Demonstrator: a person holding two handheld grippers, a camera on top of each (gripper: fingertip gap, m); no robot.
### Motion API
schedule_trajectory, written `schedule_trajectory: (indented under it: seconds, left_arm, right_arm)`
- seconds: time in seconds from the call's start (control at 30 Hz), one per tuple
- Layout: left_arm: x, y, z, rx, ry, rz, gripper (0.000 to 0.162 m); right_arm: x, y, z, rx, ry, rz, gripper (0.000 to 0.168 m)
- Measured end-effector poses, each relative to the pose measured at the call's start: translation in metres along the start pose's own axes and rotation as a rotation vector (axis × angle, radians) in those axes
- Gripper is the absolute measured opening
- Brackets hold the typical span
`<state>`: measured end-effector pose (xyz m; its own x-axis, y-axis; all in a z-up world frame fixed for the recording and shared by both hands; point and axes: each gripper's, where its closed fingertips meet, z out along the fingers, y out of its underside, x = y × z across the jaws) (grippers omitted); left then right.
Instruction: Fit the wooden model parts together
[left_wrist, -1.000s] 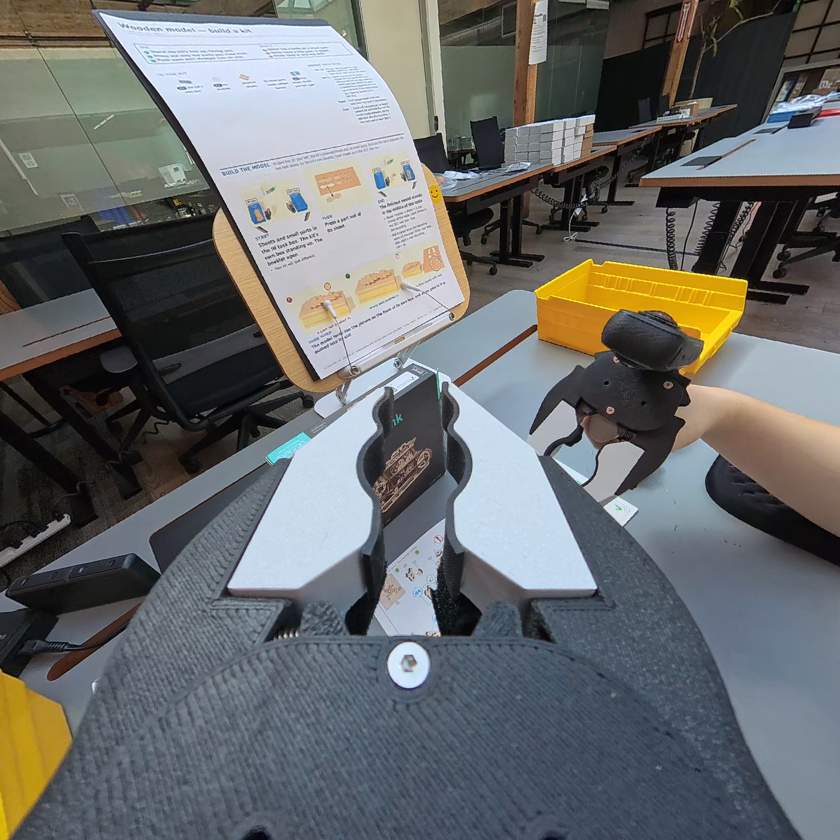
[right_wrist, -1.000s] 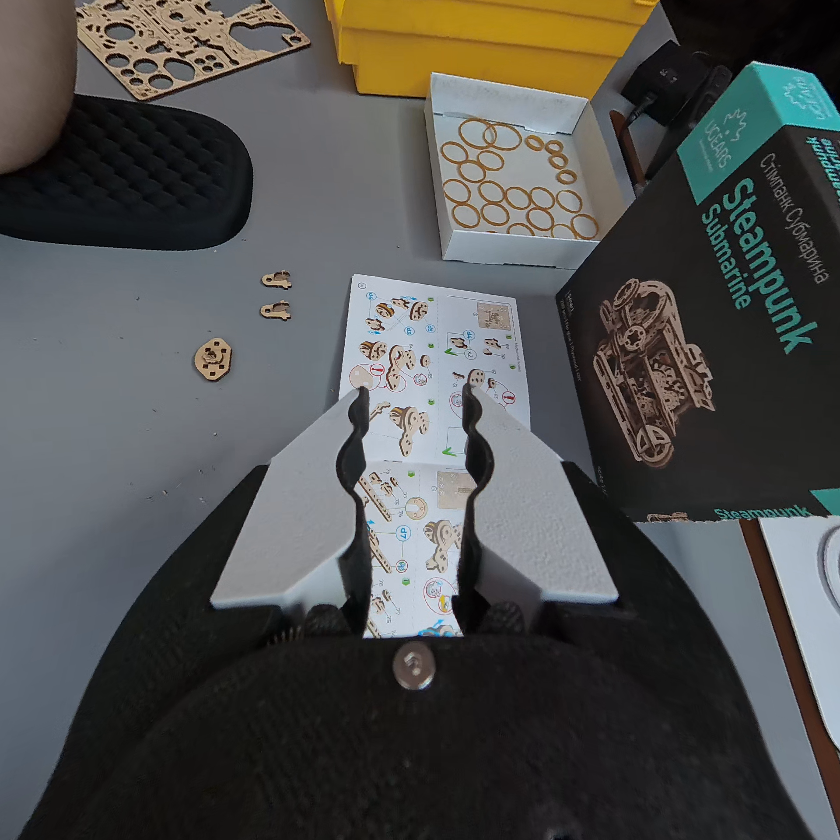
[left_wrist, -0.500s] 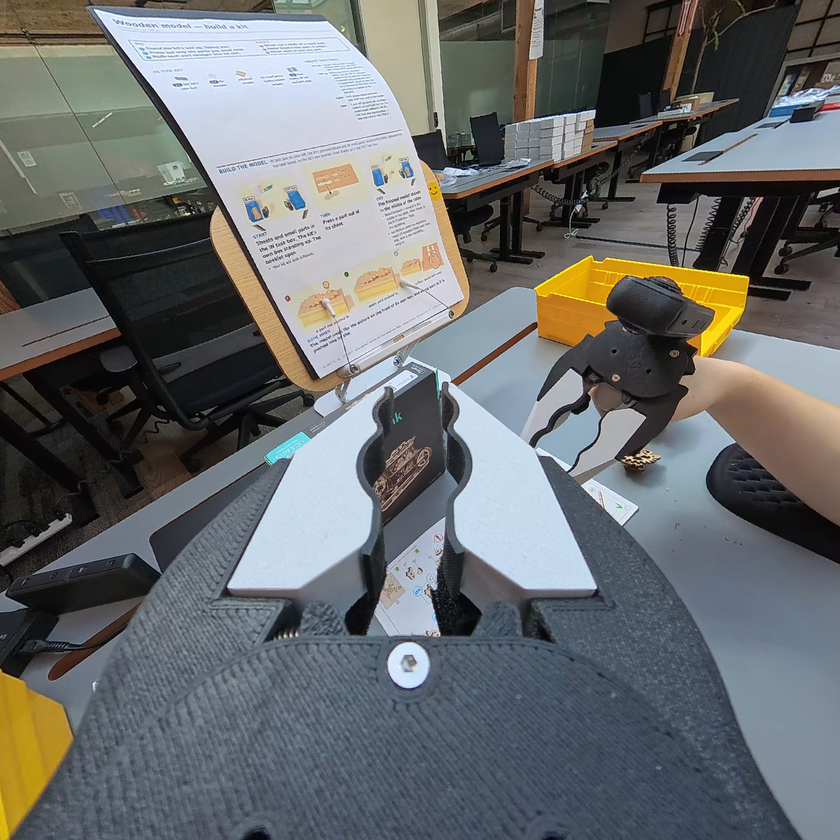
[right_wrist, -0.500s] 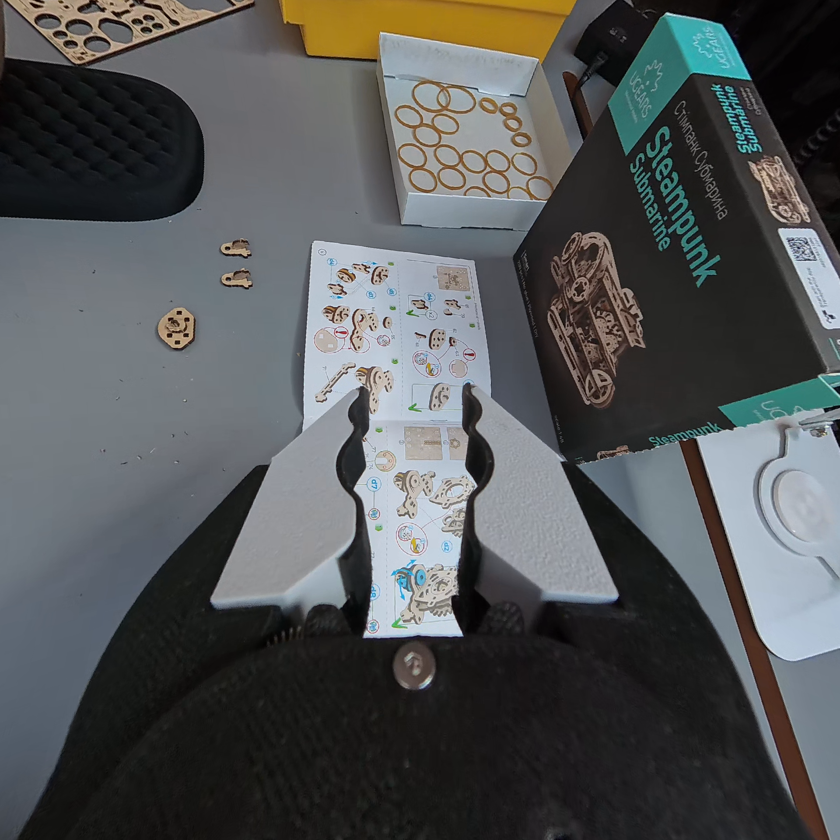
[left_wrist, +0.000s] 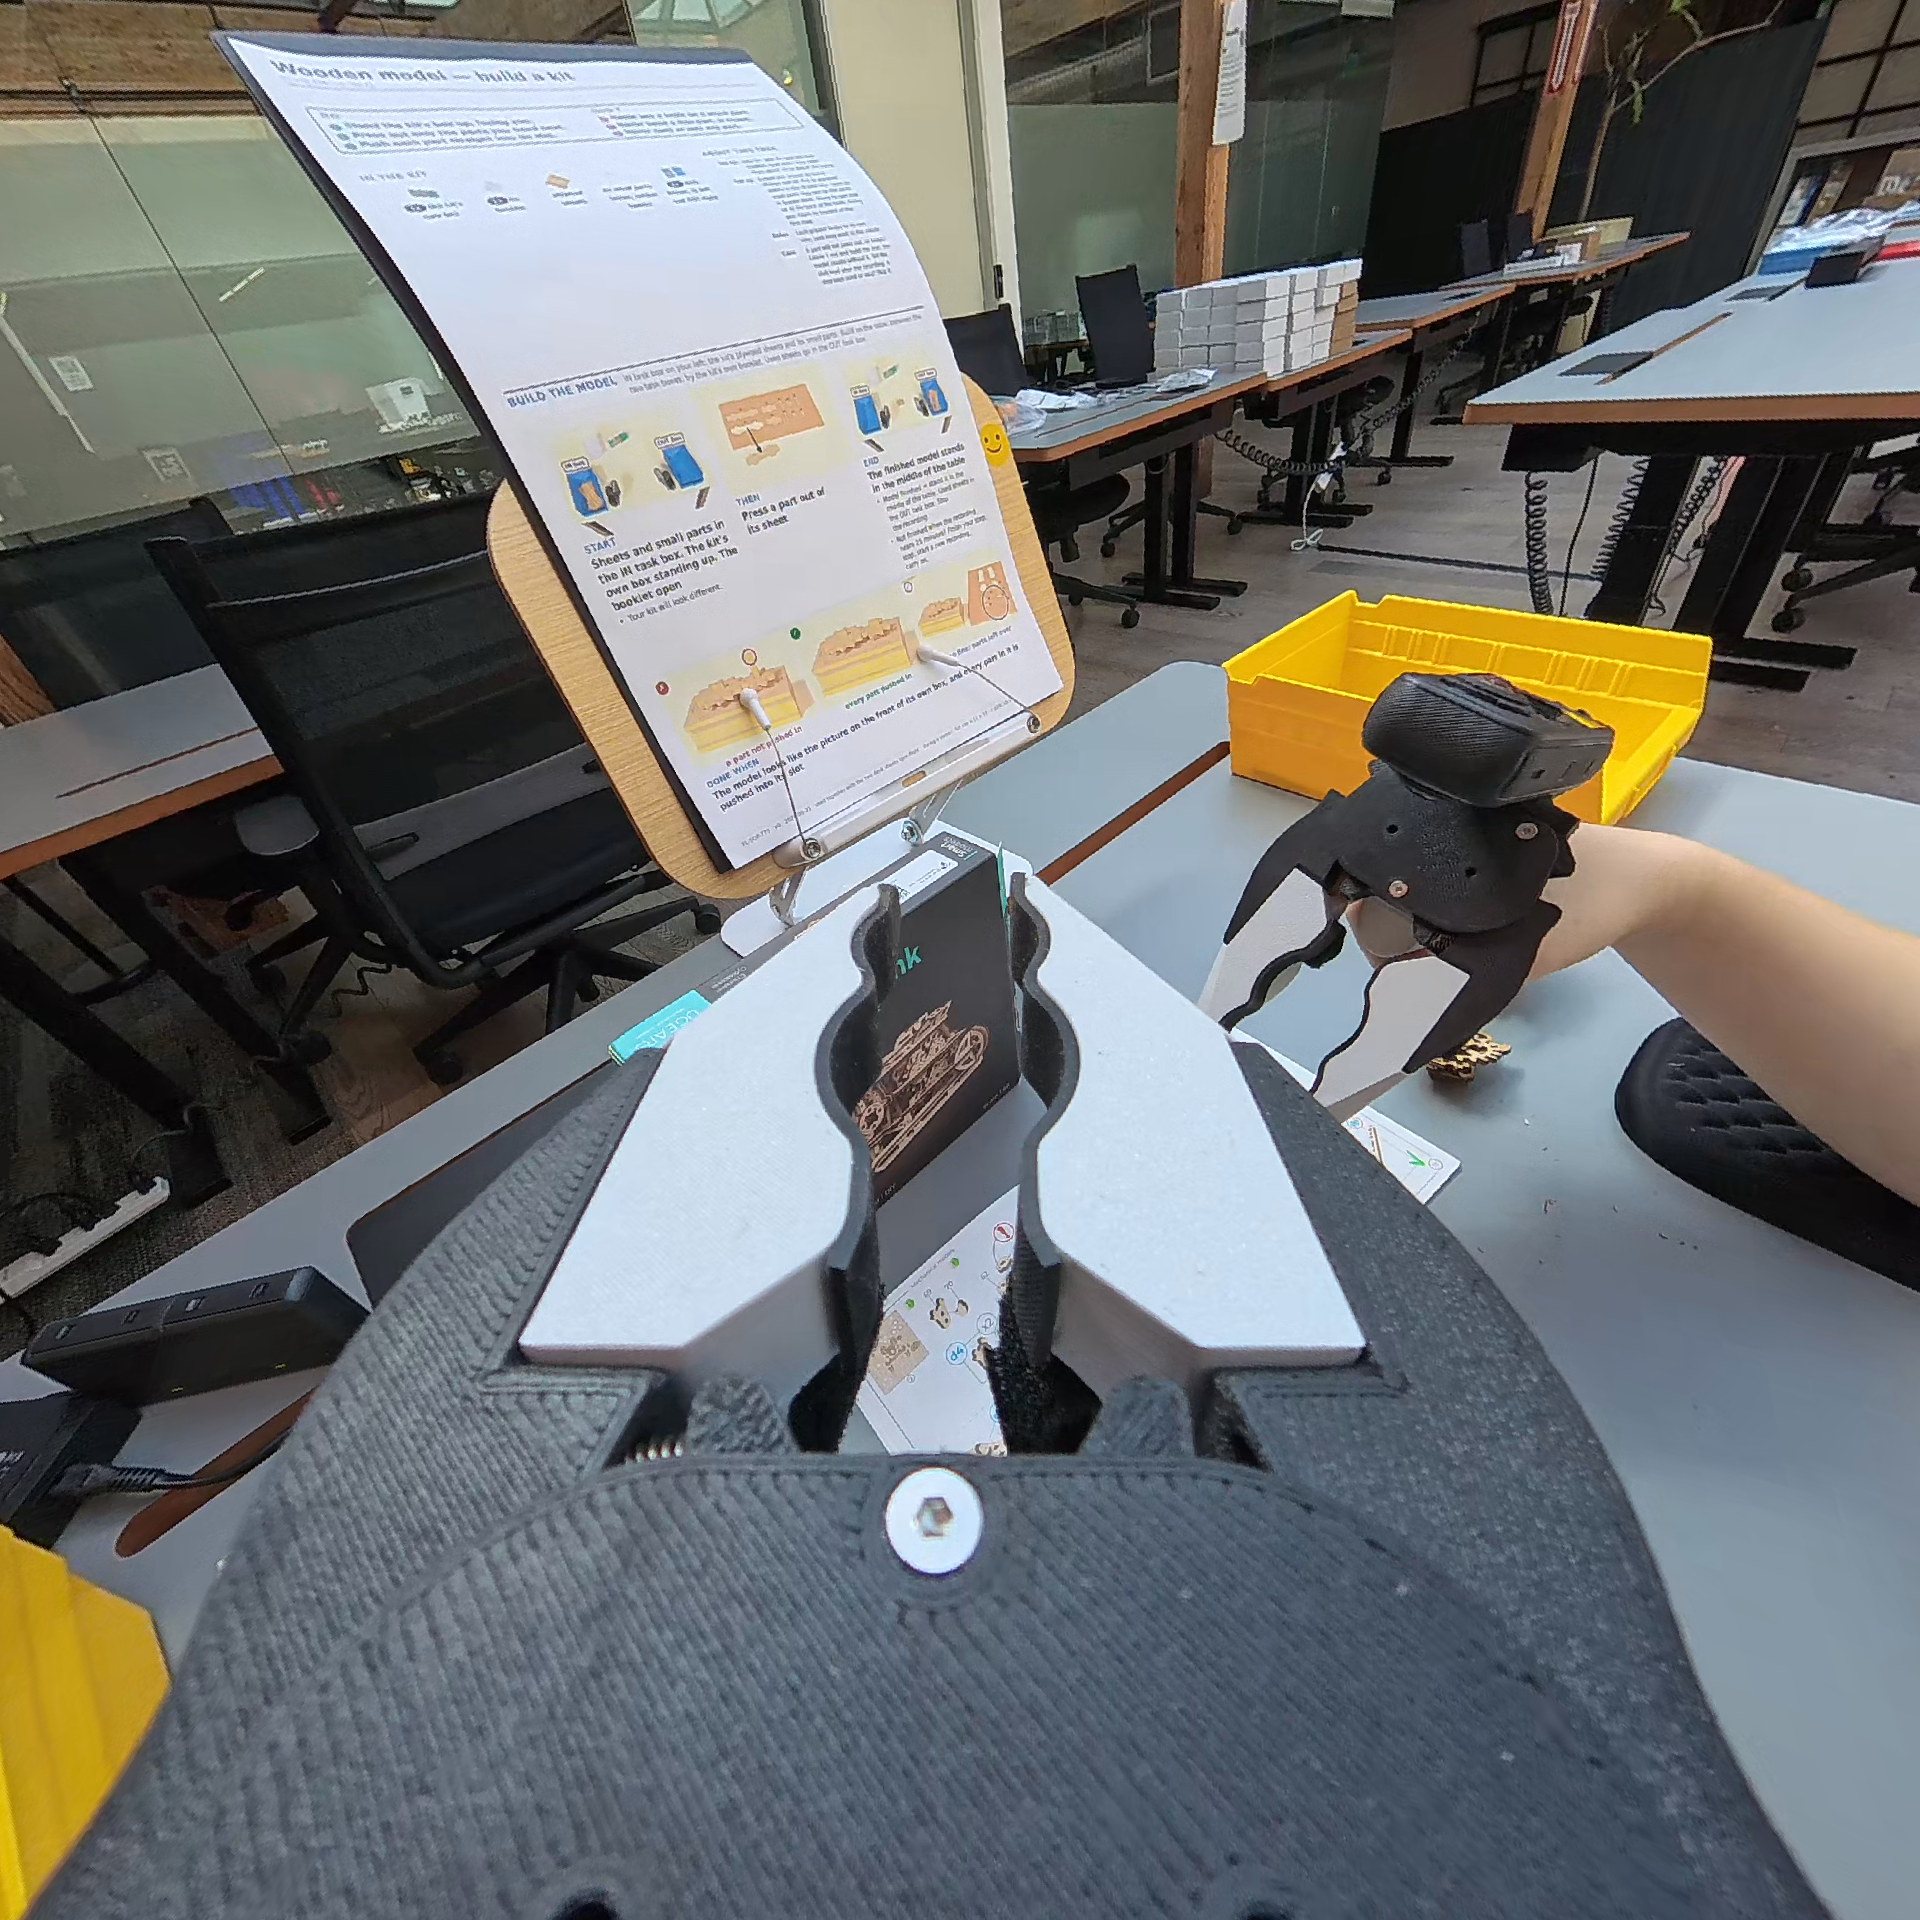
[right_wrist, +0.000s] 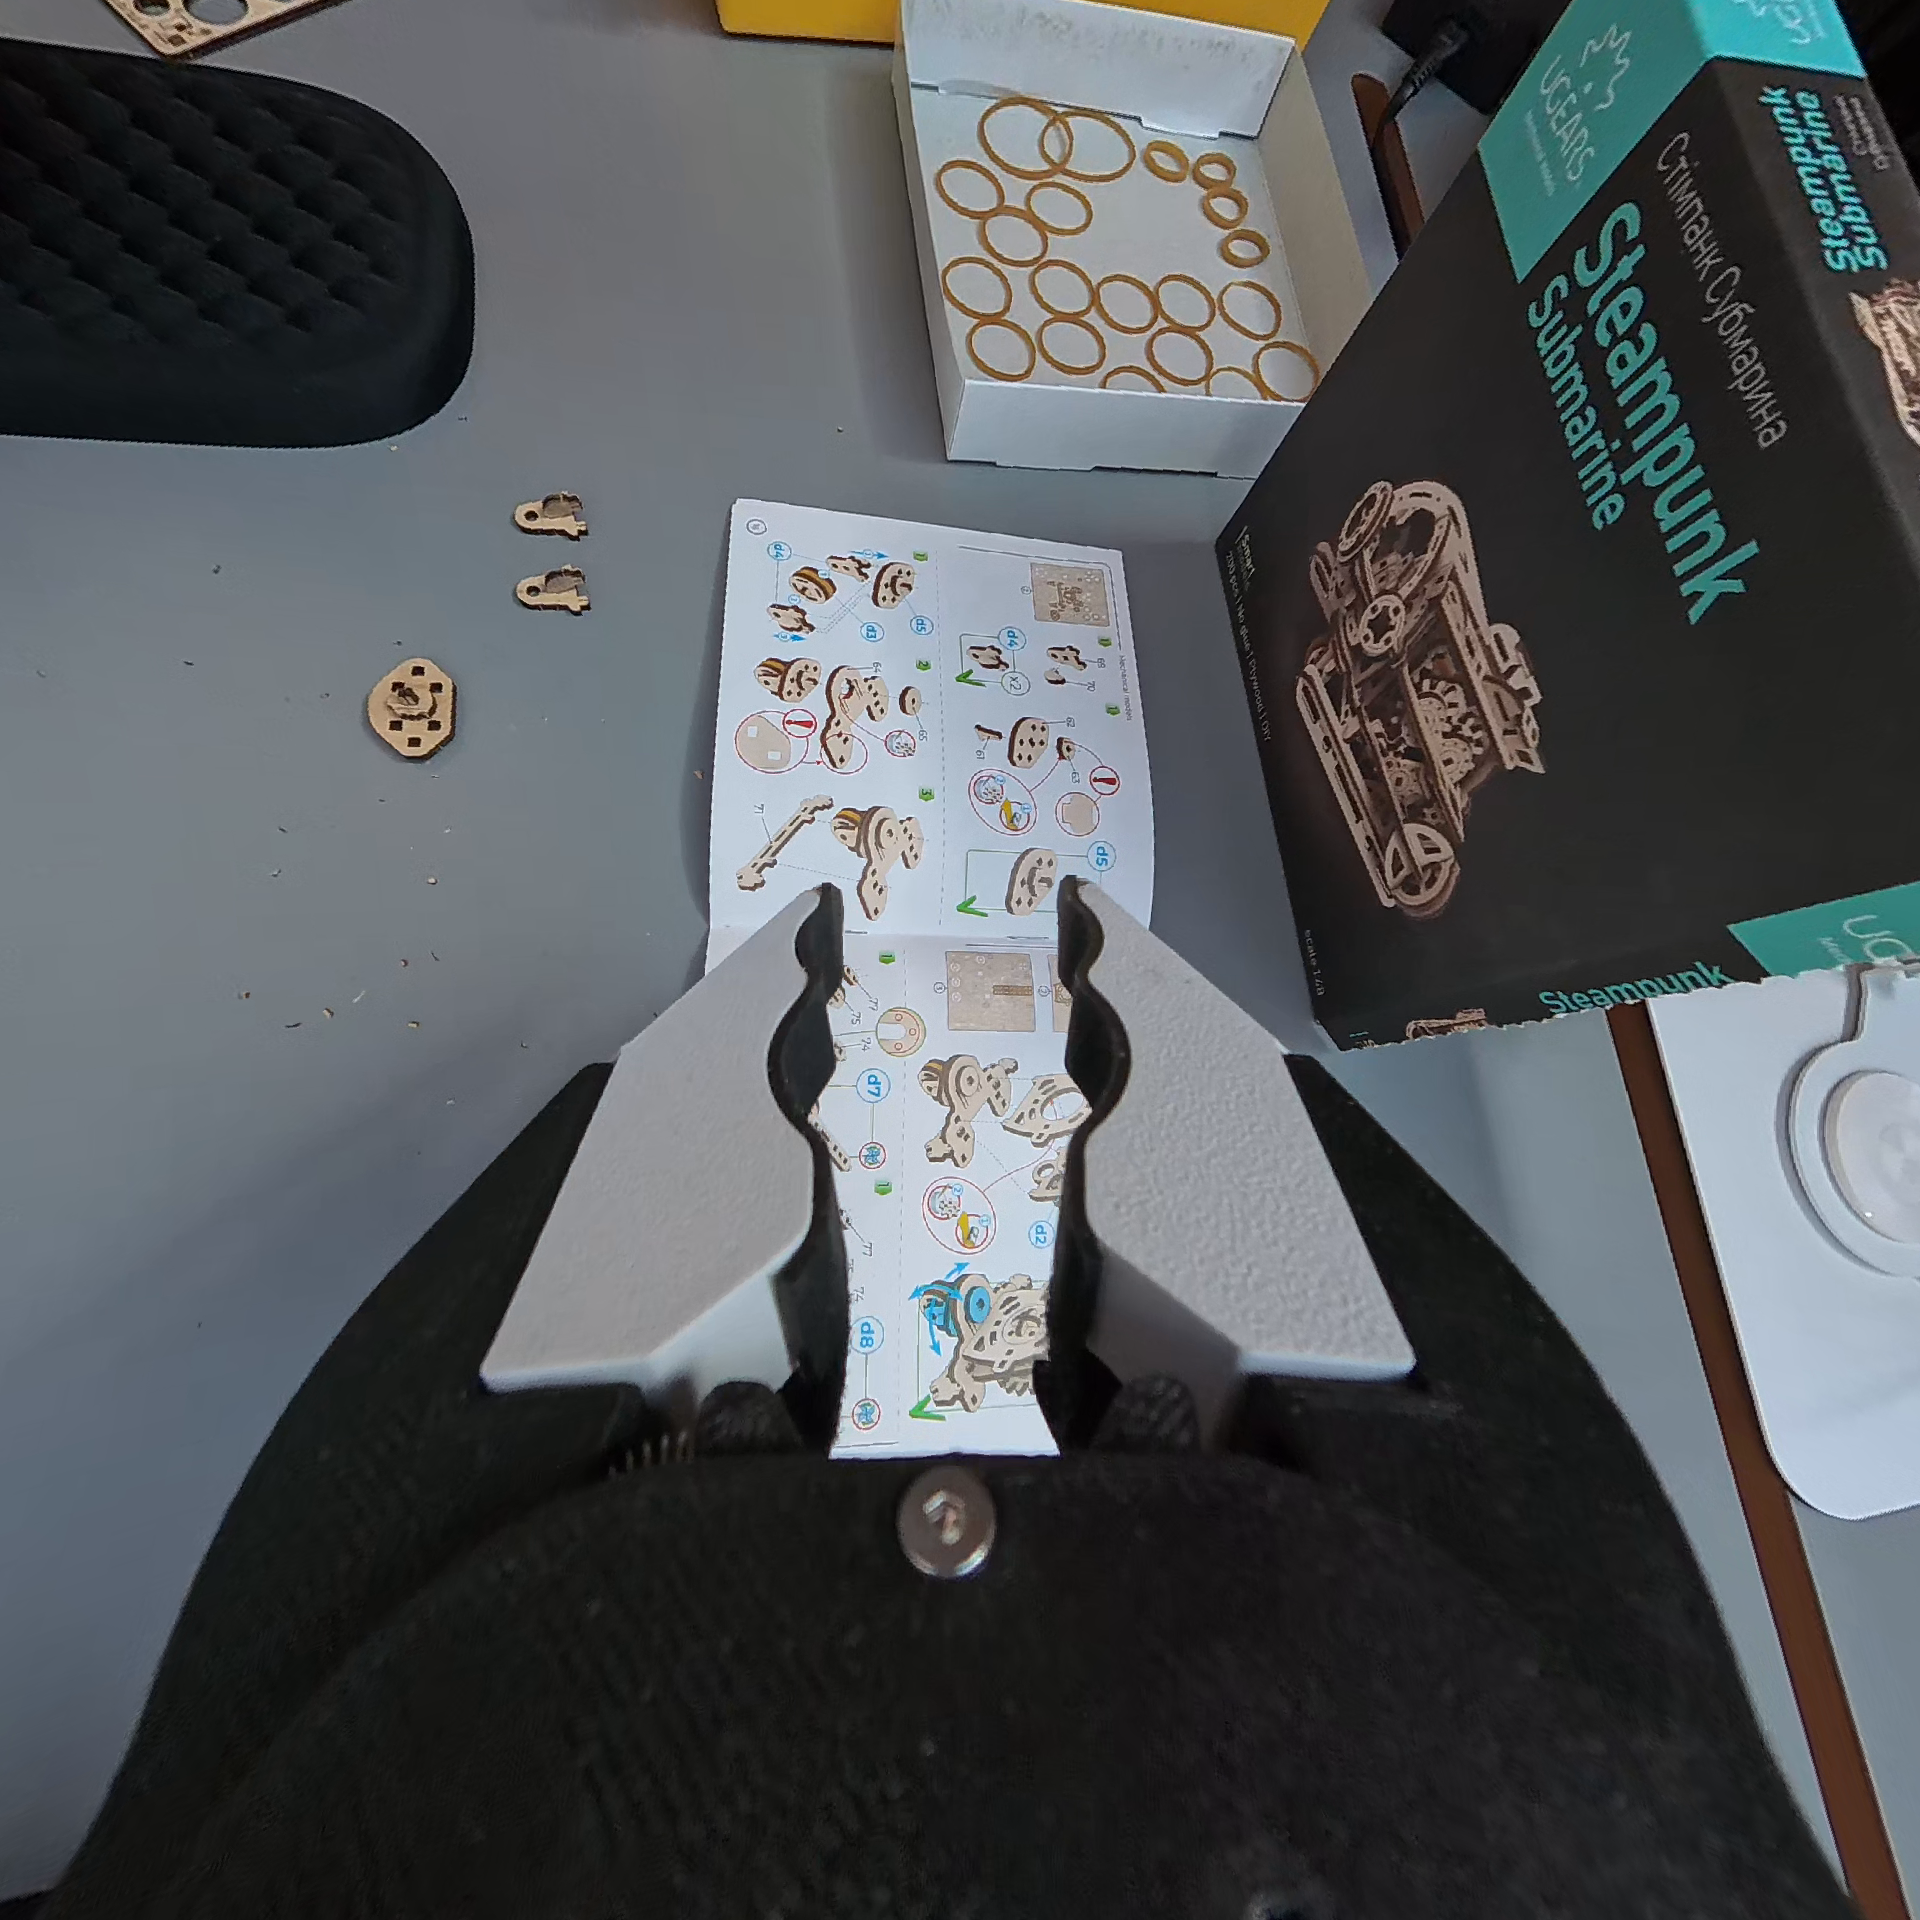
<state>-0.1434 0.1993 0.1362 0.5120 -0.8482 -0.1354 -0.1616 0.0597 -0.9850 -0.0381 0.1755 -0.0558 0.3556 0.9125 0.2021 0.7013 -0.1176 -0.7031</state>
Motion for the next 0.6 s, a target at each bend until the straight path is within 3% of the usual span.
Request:
schedule_trajectory:
  seconds: [0.3,0.6]
  left_arm:
    - [0.004,-0.009,-0.007,0.029,0.005,0.016,0.019]
    - [0.021,-0.021,-0.026,0.055,-0.003,0.061,0.021]
  right_arm:
    - [-0.022,-0.001,0.011,-0.056,-0.067,-0.084,0.043]
    - [0.01,-0.011,-0.049,0.028,0.107,-0.025,0.043]
